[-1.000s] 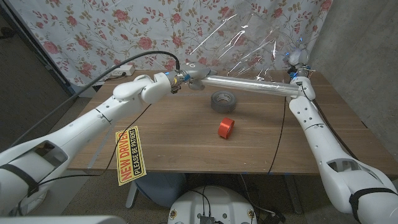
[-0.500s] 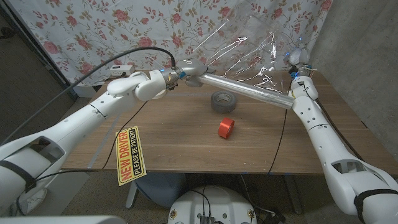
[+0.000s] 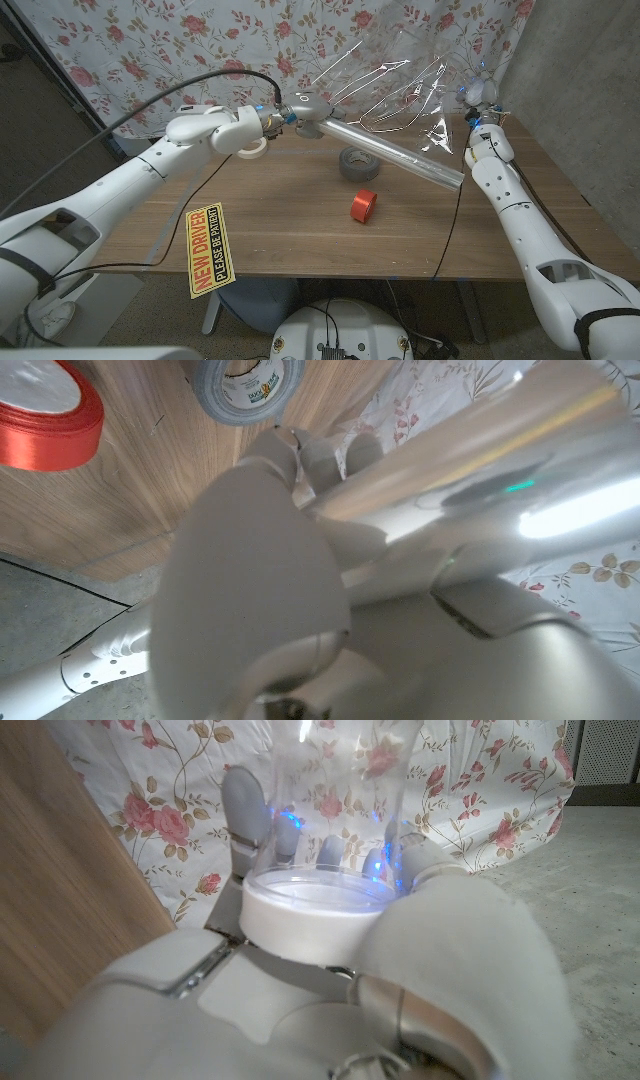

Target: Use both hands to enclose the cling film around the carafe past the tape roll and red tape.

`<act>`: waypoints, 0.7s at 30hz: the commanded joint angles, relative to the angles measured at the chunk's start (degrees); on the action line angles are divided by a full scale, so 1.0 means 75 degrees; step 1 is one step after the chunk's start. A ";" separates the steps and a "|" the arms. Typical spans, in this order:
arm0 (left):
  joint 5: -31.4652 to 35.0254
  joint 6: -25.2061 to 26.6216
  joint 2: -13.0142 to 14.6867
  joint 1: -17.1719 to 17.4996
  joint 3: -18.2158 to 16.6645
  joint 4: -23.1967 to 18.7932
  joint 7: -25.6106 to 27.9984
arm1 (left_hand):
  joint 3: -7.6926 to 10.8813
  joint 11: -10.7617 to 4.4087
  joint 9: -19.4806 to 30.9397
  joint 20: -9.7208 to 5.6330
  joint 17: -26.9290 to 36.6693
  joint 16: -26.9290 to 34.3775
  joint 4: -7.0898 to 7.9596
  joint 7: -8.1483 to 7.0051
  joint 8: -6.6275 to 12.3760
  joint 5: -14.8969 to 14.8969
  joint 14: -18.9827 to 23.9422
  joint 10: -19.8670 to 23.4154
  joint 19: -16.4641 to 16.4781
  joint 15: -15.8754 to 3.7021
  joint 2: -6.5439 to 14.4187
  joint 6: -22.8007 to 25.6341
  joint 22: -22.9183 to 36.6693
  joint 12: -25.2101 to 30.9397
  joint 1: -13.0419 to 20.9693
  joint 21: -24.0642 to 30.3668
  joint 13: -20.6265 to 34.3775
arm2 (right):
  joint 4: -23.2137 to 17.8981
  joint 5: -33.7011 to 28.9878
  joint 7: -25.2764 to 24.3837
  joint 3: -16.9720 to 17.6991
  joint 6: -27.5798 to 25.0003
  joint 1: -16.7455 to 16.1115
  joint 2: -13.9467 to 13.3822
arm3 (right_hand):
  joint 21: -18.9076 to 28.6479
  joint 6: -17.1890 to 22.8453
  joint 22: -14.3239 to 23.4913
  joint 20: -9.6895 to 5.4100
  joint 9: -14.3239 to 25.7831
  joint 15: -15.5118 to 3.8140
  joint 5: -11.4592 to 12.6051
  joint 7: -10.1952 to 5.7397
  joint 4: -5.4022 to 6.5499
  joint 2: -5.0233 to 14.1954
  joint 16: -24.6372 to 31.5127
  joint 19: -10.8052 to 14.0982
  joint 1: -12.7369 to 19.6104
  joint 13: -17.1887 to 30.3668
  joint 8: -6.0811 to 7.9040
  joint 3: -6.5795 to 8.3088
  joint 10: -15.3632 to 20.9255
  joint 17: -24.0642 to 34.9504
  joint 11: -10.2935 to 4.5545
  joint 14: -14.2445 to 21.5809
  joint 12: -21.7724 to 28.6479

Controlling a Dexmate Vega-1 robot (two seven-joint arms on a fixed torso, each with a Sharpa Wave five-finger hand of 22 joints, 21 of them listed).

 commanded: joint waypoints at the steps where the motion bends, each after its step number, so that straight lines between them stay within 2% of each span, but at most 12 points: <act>1: 0.0933 -0.0425 0.0028 -0.0404 0.0120 0.0028 0.0196 | -0.0022 -0.0078 0.0006 -0.0025 -0.0057 -0.0079 -0.0016 0.0013 0.0013 -0.0031 0.0367 0.0112 -0.0048 -0.0324 0.0086 0.0064 0.0001 0.1538 0.0012 0.0037 0.0021 | -0.0129 -0.0104 -0.0025 -0.0030 0.0014 -0.0068 -0.0073 | 0.0005 0.0203 0.0010 -0.1043 0.0022 -0.2968 -0.0025 0.0174 0.0001 0.1195 0.1945 -0.0234 0.1253 0.0002 0.0004 0.0031 0.0737 0.0030 -0.0691 0.2338 0.0047; 3: 0.1118 -0.0450 0.0052 -0.0438 0.0113 0.0006 0.0364 | -0.0005 -0.0077 0.0015 -0.0007 -0.0036 -0.0047 -0.0030 0.0013 0.0021 -0.0017 0.0390 0.0116 -0.0049 -0.0331 0.0077 0.0077 0.0038 0.1539 0.0029 0.0036 0.0021 | -0.0156 -0.0108 -0.0024 -0.0036 0.0032 -0.0079 -0.0060 | 0.0002 0.0208 0.0007 -0.1043 0.0020 -0.2968 -0.0025 0.0178 0.0001 0.1195 0.1945 -0.0238 0.1252 0.0012 0.0005 0.0030 0.0731 0.0030 -0.0693 0.2337 0.0053; 5: 0.0965 -0.0446 0.0053 -0.0466 0.0094 -0.0007 0.0171 | -0.0010 -0.0077 0.0001 -0.0006 -0.0036 -0.0046 -0.0029 0.0009 0.0011 -0.0017 0.0377 0.0121 -0.0042 -0.0334 0.0074 0.0078 0.0025 0.1540 0.0027 0.0030 0.0021 | -0.0178 -0.0114 -0.0021 -0.0047 0.0034 -0.0087 -0.0055 | -0.0003 0.0208 0.0004 -0.1043 0.0025 -0.2969 -0.0025 0.0173 0.0001 0.1196 0.1945 -0.0245 0.1252 0.0006 0.0008 0.0031 0.0720 0.0030 -0.0676 0.2335 0.0046; 12: 0.1310 -0.0440 0.0182 -0.0537 0.0094 -0.0216 0.0052 | -0.0005 -0.0074 0.0020 0.0000 0.0019 0.0002 -0.0036 0.0011 0.0035 -0.0001 0.0392 0.0149 -0.0041 -0.0337 0.0068 0.0130 0.0021 0.1542 0.0041 0.0032 0.0022 | -0.0272 -0.0086 0.0039 -0.0070 0.0079 -0.0127 -0.0003 | 0.0006 0.0218 0.0013 -0.1044 0.0020 -0.2969 -0.0024 0.0192 0.0000 0.1194 0.1944 -0.0237 0.1250 -0.0022 0.0010 0.0029 0.0733 0.0031 -0.0697 0.2329 0.0038; 14: 0.1354 -0.0257 0.0188 -0.0514 0.0063 -0.0367 -0.0179 | -0.0003 -0.0073 0.0007 0.0004 0.0005 -0.0004 -0.0029 0.0011 0.0019 0.0005 0.0390 0.0154 -0.0044 -0.0335 0.0071 0.0112 0.0041 0.1543 0.0033 0.0042 0.0023 | -0.0323 -0.0083 0.0053 -0.0085 0.0108 -0.0147 0.0026 | 0.0005 0.0217 0.0011 -0.1043 0.0019 -0.2969 -0.0025 0.0174 0.0000 0.1192 0.1945 -0.0236 0.1249 0.0017 0.0009 0.0027 0.0705 0.0030 -0.0705 0.2330 0.0053; 17: 0.1777 0.0179 0.0201 -0.0332 -0.0020 -0.0653 0.0033 | -0.0014 -0.0070 0.0021 -0.0012 -0.0069 -0.0037 -0.0033 0.0005 0.0035 0.0006 0.0366 0.0165 -0.0050 -0.0328 0.0058 0.0138 0.0033 0.1543 0.0036 0.0018 0.0023 | -0.0361 -0.0052 0.0044 -0.0100 0.0167 -0.0165 0.0117 | 0.0005 0.0214 0.0010 -0.1044 0.0022 -0.2968 -0.0025 0.0182 0.0000 0.1194 0.1945 -0.0234 0.1249 -0.0008 0.0009 0.0027 0.0723 0.0030 -0.0722 0.2329 0.0046; 18: 0.2003 0.0231 0.0223 -0.0283 -0.0023 -0.0683 0.0356 | -0.0020 -0.0070 0.0031 -0.0020 -0.0059 -0.0016 -0.0040 0.0004 0.0046 0.0004 0.0391 0.0167 -0.0049 -0.0329 0.0049 0.0153 0.0017 0.1543 0.0042 0.0008 0.0023 | -0.0365 -0.0035 0.0026 -0.0104 0.0180 -0.0170 0.0155 | 0.0008 0.0220 0.0013 -0.1044 0.0020 -0.2968 -0.0025 0.0175 -0.0001 0.1193 0.1945 -0.0231 0.1250 0.0007 0.0011 0.0027 0.0710 0.0031 -0.0702 0.2329 0.0052; 21: 0.2219 0.0540 0.0172 -0.0285 0.0042 -0.0910 -0.0054 | 0.0058 -0.0072 0.0157 -0.0011 -0.0146 0.0009 -0.0131 -0.0010 0.0215 0.0091 0.0456 0.0258 0.0022 -0.0327 -0.0031 0.0378 0.0161 0.1570 0.0187 0.0012 0.0037 | -0.0356 0.0038 0.0059 -0.0131 0.0192 -0.0184 0.0248 | 0.0007 0.0220 0.0011 -0.1044 0.0015 -0.2969 -0.0024 0.0184 -0.0002 0.1193 0.1946 -0.0232 0.1251 -0.0016 0.0008 0.0027 0.0731 0.0031 -0.0701 0.2329 0.0046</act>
